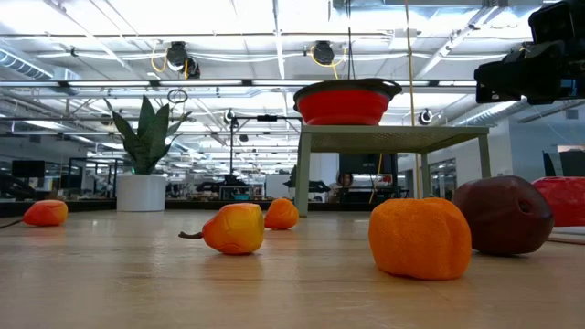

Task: Pick & Place Fruit
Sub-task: Put the red pomegranate into the red basket on the shelf

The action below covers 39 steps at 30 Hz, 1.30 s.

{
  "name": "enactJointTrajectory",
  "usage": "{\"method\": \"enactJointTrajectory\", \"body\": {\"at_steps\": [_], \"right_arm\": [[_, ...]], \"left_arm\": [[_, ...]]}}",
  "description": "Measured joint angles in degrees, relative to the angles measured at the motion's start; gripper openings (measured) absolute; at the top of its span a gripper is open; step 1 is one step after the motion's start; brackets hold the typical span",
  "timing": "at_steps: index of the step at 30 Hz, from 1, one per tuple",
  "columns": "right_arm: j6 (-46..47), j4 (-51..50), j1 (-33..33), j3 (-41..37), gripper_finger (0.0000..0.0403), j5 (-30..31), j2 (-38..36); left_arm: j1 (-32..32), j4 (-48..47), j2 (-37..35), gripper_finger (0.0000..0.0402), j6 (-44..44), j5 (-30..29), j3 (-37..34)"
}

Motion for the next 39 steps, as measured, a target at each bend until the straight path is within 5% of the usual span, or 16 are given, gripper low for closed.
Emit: {"method": "enactJointTrajectory", "body": {"at_steps": [14,28,39], "right_arm": [[-0.1,0.0,0.0,0.0,0.0,0.0,0.0],[-0.1,0.0,0.0,0.0,0.0,0.2,0.0],[-0.1,0.0,0.0,0.0,0.0,0.2,0.0]], "left_arm": [[3.7,12.4,0.0,0.0211,-0.5,-13.4,2.3],[8.2,11.8,0.0,0.0211,-1.7,-14.2,13.9],[8.3,9.5,0.0,0.0211,-1.6,-14.3,15.2]]}}
